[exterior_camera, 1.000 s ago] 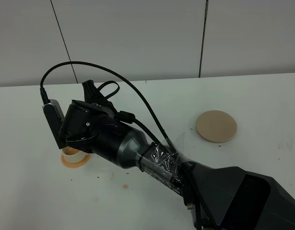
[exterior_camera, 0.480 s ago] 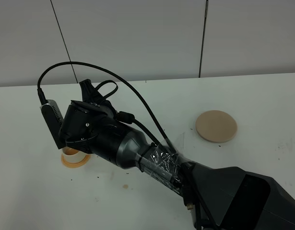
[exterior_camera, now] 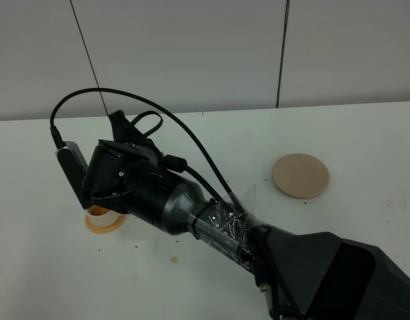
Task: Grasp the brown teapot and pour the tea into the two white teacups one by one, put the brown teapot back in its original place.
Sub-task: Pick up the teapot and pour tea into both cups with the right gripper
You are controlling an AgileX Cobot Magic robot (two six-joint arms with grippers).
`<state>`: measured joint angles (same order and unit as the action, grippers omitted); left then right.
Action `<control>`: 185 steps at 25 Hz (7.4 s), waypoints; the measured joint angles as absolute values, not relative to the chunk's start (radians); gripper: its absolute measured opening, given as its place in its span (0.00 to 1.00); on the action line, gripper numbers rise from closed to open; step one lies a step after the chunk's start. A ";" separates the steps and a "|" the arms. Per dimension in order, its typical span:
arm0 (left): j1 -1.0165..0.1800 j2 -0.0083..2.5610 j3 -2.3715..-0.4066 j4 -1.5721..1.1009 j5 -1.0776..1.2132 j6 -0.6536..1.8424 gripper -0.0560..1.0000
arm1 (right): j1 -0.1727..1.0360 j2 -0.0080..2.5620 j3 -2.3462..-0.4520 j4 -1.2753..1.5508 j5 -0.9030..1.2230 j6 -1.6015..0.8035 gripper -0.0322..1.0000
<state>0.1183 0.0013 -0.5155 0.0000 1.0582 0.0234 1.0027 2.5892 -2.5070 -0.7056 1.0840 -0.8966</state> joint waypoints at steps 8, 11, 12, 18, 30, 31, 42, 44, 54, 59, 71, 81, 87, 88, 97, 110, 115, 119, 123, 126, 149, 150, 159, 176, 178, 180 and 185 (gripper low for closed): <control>0.118 0.001 -0.516 0.000 1.058 0.023 0.27 | 1.003 2.589 -2.507 -0.708 1.084 -0.908 0.12; 0.118 0.001 -0.516 0.000 1.058 0.023 0.27 | 1.003 2.589 -2.507 -0.712 1.084 -0.908 0.12; 0.118 0.001 -0.516 0.000 1.058 0.023 0.27 | 1.003 2.589 -2.507 -0.714 1.084 -0.908 0.12; 0.118 0.001 -0.516 0.000 1.058 0.023 0.27 | 1.003 2.589 -2.507 -0.749 1.086 -0.908 0.12; 0.118 0.001 -0.516 0.000 1.058 0.023 0.27 | 1.003 2.589 -2.507 -0.759 1.091 -0.912 0.12; 0.118 0.001 -0.516 0.000 1.058 0.023 0.27 | 1.003 2.589 -2.507 -0.760 1.091 -0.912 0.12; 0.118 0.001 -0.516 0.000 1.058 0.023 0.27 | 1.003 2.589 -2.507 -0.760 1.101 -0.919 0.12; 0.118 0.001 -0.516 0.000 1.058 0.023 0.27 | 1.003 2.589 -2.507 -0.757 1.101 -0.922 0.12; 0.118 0.001 -0.516 0.000 1.058 0.023 0.27 | 1.003 2.589 -2.507 -0.729 1.102 -0.945 0.12; 0.118 0.001 -0.516 0.000 1.058 0.023 0.27 | 1.003 2.589 -2.507 -0.721 1.102 -0.945 0.12; 0.118 0.001 -0.516 0.000 1.058 0.023 0.27 | 1.003 2.589 -2.507 -0.711 1.101 -0.945 0.12; 0.118 0.001 -0.516 0.000 1.058 0.023 0.27 | 1.003 2.589 -2.507 -0.710 1.095 -0.945 0.12; 0.118 0.001 -0.516 0.000 1.058 0.023 0.27 | 1.003 2.589 -2.507 -0.710 1.075 -0.946 0.12; 0.118 0.001 -0.516 0.000 1.058 0.023 0.27 | 1.003 2.589 -2.507 -0.710 1.075 -0.946 0.12; 0.118 0.001 -0.516 0.000 1.058 0.023 0.27 | 1.003 2.589 -2.507 -0.725 1.061 -0.946 0.12; 0.118 0.001 -0.516 0.000 1.058 0.022 0.27 | 1.003 2.589 -2.507 -0.740 1.054 -0.901 0.12; 0.118 0.001 -0.516 0.000 1.057 0.022 0.27 | 1.003 2.589 -2.507 -0.690 1.065 -0.899 0.12; 0.118 0.001 -0.516 0.000 1.057 0.019 0.27 | 0.998 2.589 -2.507 -0.665 1.079 -0.898 0.12; 0.118 0.001 -0.516 0.000 1.057 0.019 0.27 | 0.992 2.589 -2.507 -0.626 1.104 -0.899 0.12; 0.118 0.001 -0.516 0.000 1.057 0.019 0.27 | 0.992 2.583 -2.507 -0.578 1.112 -0.916 0.12; 0.118 0.001 -0.516 0.000 1.057 0.022 0.27 | 0.893 2.513 -2.515 0.000 1.229 -1.171 0.12; 0.118 0.001 -0.516 0.000 1.057 0.022 0.27 | 0.894 2.512 -2.515 0.000 1.229 -1.166 0.12; 0.118 0.001 -0.516 0.000 1.058 0.023 0.27 | 0.883 2.512 -2.515 0.032 1.230 -1.131 0.12; 0.118 0.001 -0.516 0.000 1.058 0.023 0.27 | 0.731 2.412 -2.508 0.000 1.235 -0.838 0.12; 0.118 0.001 -0.516 0.000 1.058 0.023 0.27 | 0.703 2.385 -2.473 0.014 1.232 -0.809 0.12; 0.118 0.001 -0.516 0.000 1.058 0.023 0.27 | 0.681 2.353 -2.422 0.026 1.231 -0.785 0.12; 0.118 0.001 -0.516 0.000 1.058 0.023 0.27 | 0.646 2.280 -2.272 0.077 1.233 -0.757 0.12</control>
